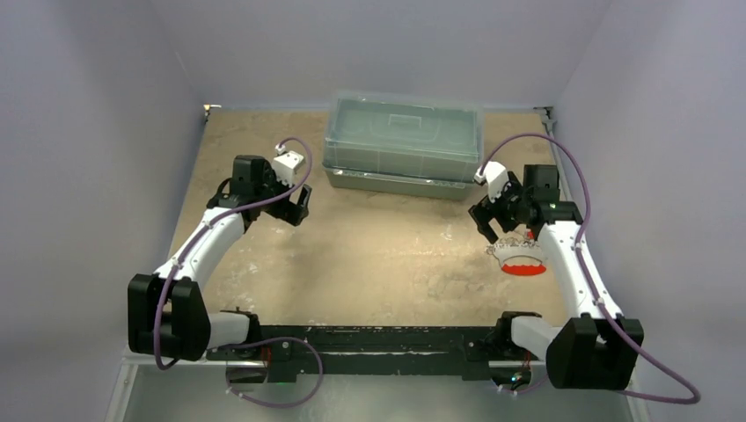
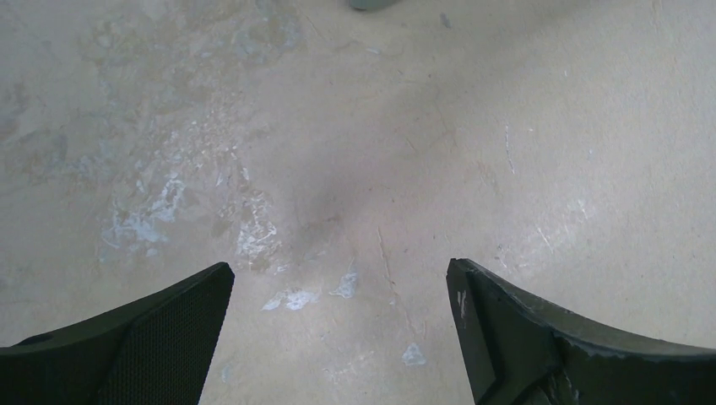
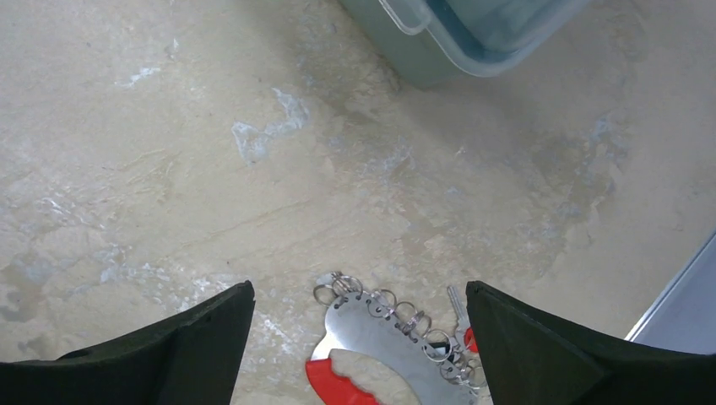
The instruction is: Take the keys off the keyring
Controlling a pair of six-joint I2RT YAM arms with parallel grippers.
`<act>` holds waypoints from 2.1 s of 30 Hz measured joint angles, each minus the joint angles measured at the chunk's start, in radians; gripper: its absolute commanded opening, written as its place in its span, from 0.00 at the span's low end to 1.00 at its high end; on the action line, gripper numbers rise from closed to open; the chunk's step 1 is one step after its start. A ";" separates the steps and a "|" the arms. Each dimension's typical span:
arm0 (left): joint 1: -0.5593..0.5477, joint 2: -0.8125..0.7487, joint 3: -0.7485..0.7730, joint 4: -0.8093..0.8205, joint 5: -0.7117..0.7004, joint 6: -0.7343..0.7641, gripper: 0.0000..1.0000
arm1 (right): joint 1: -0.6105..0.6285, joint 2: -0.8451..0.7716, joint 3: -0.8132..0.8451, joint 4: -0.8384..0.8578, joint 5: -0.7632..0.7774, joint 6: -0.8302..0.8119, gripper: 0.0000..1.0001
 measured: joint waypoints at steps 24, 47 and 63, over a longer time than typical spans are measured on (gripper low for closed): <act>0.000 -0.059 0.016 0.088 0.007 -0.043 0.99 | -0.315 0.547 0.119 -0.211 0.281 -0.317 0.88; 0.000 -0.054 0.056 -0.018 0.101 -0.014 0.99 | 0.318 0.580 0.136 -0.140 0.145 -0.182 0.78; -0.019 -0.007 0.019 -0.073 0.377 0.061 0.99 | 0.555 0.422 0.201 0.015 -0.154 0.033 0.76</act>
